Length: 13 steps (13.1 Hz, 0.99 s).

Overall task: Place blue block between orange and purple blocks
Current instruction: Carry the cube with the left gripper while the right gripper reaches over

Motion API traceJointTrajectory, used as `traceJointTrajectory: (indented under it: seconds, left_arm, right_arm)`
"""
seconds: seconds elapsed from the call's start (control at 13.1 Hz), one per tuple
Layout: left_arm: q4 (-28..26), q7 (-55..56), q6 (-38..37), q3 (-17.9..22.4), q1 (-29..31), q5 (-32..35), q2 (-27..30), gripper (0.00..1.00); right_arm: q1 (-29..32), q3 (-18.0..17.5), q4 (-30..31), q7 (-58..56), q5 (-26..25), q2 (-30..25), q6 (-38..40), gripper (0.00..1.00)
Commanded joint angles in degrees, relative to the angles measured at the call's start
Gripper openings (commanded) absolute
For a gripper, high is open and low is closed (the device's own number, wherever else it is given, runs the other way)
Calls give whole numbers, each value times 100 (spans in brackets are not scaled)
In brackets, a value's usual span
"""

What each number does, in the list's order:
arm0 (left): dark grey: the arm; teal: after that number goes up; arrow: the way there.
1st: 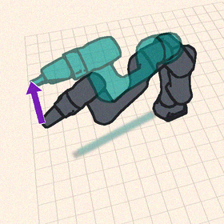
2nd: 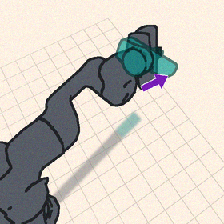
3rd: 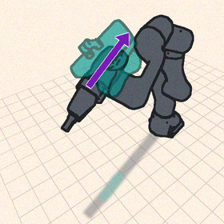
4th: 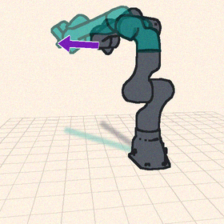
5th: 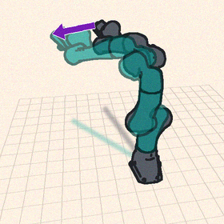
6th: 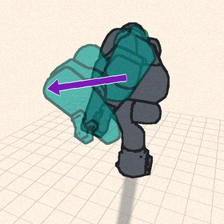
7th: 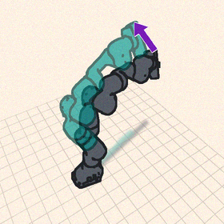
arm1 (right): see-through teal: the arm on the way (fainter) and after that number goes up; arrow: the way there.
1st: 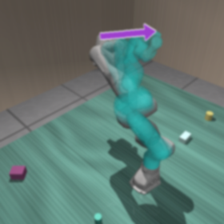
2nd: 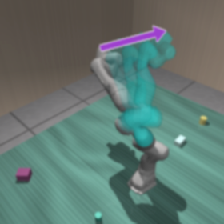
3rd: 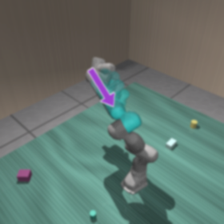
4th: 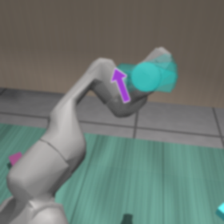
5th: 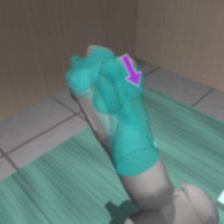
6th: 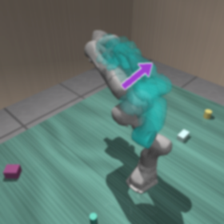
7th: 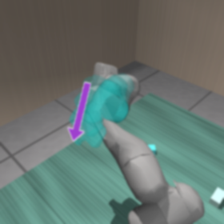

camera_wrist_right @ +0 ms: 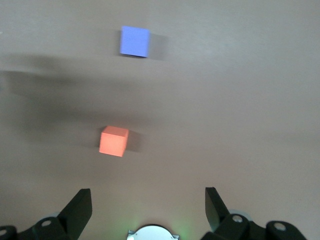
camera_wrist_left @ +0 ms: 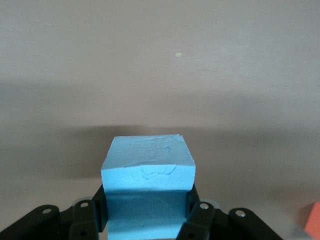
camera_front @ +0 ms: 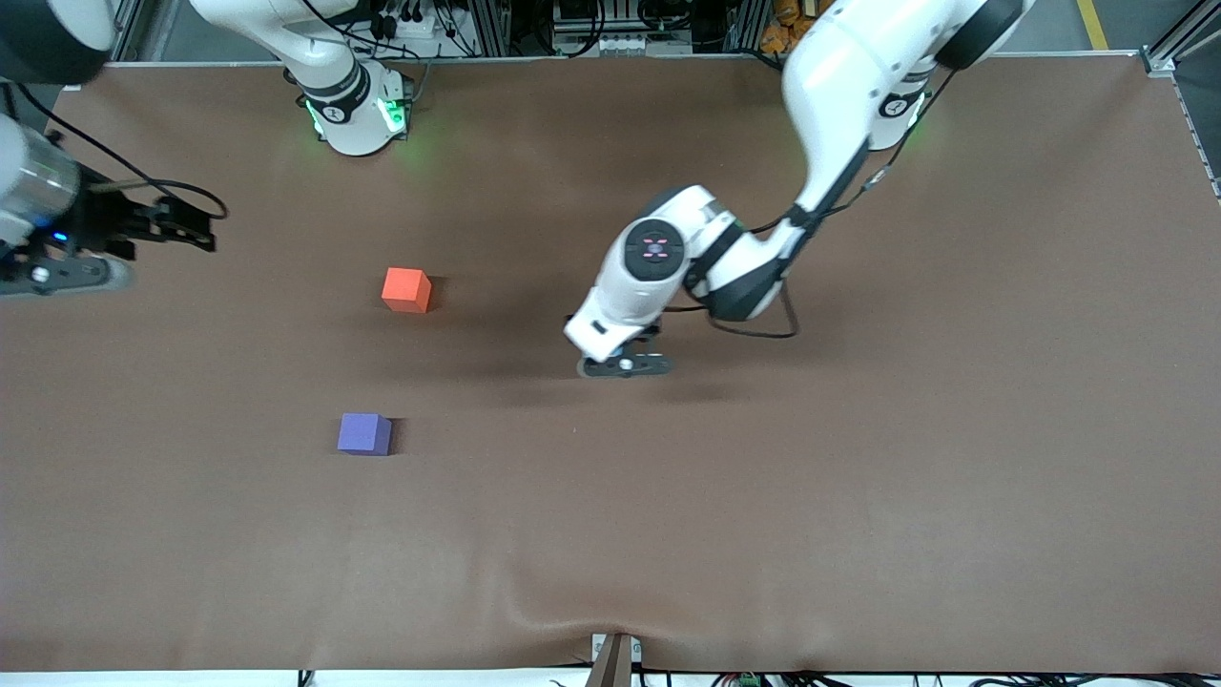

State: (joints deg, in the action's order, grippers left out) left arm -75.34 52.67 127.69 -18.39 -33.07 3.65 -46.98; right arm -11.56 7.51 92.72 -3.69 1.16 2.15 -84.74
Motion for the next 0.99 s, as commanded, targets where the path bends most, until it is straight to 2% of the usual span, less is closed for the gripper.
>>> traceJointTrajectory:
  seconds: [0.0,0.23,0.38,0.46,0.53,0.91]
  left_arm:
    - [1151,427,-78,406,-743,39,-811,0]
    - [1312,464,483,651,-1104,39,-1199,0]
    - [1347,464,739,670,-1131,39,-1331,0]
    - [1338,481,836,705,-1131,39,-1332,60]
    - [1312,559,1019,714,-1157,39,-1332,100]
    - [1285,613,786,863,-1227,136,-1025,100]
  right_arm:
    - [-83,57,-35,0,532,337,-261,100]
    - [-433,57,-44,-9,657,829,-822,100]
    - [-698,57,-35,61,657,1154,-1166,100]
    - [-716,57,-35,70,675,1330,-1429,100]
    - [-803,57,-35,70,692,1497,-1710,100]
    - [-1418,57,-61,377,1193,2139,-2545,100]
